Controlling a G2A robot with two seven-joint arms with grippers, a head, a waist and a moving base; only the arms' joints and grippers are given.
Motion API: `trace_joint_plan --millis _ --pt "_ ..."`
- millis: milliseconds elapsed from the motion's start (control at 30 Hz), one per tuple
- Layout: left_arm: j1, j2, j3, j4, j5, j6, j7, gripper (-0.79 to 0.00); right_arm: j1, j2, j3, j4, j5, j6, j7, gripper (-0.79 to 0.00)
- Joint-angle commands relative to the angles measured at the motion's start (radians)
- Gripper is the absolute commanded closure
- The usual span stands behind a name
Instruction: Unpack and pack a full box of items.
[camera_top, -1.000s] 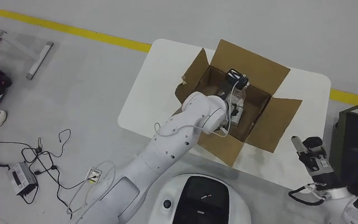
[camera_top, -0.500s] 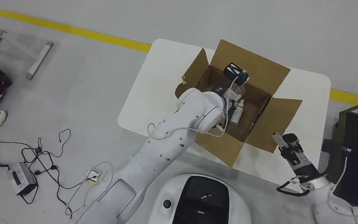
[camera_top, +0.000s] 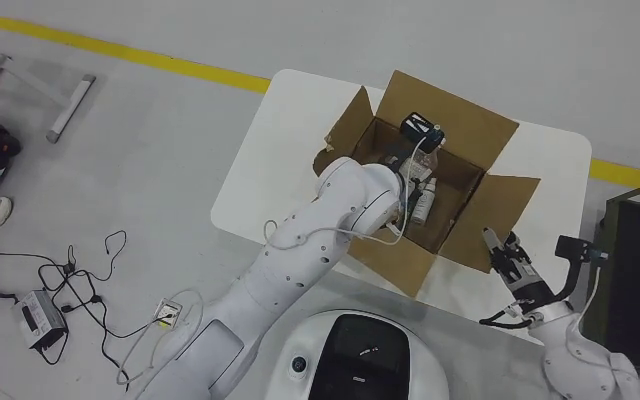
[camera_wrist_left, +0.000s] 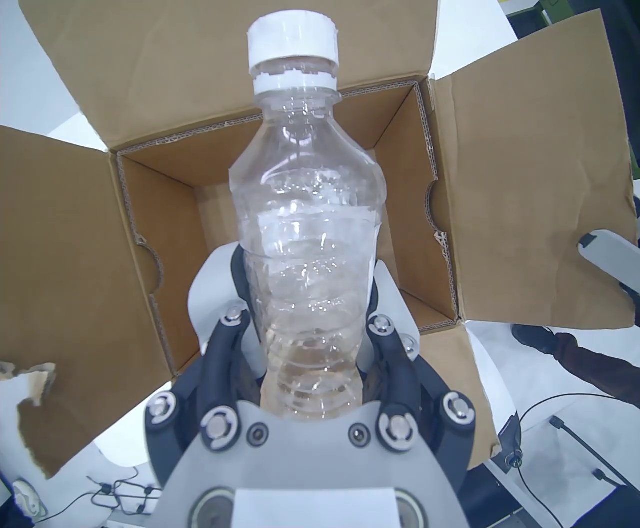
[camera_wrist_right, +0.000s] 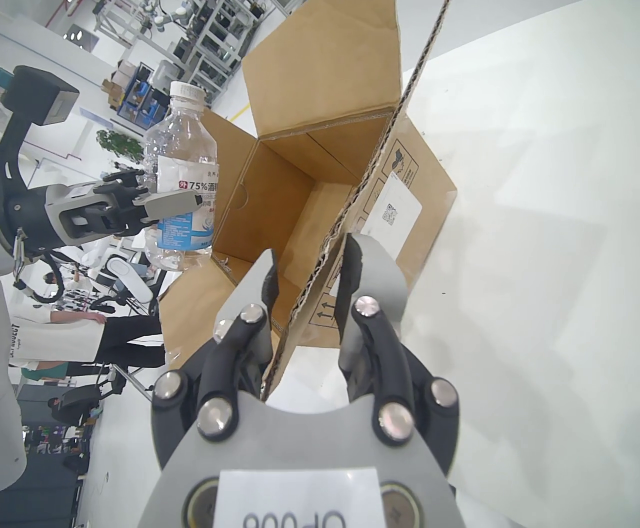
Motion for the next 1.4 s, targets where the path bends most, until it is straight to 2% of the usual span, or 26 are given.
trace_joint_plan --millis 0,300,667,1167,1367 --pt "0.0 0.0 0.0 0.0 0.0 0.0 0.0 0.0 -0.001 0.0 0.002 -0.005 -0.014 0.002 -0.013 0.0" --pt "0.0 0.0 0.0 0.0 0.0 0.0 0.0 0.0 0.007 0.004 0.045 0.005 0.037 -0.011 0.012 0.0" --pt "0.0 0.0 0.0 0.0 0.0 0.0 0.0 0.0 0.059 0.03 0.172 0.066 0.069 -0.108 0.185 0.0" --pt "0.0 0.0 0.0 0.0 0.0 0.0 0.0 0.0 0.065 0.031 0.176 0.066 0.065 -0.102 0.184 0.0" --pt "0.0 0.0 0.0 0.0 0.0 0.0 0.0 0.0 0.102 0.043 0.216 0.069 0.111 -0.123 0.258 0.0"
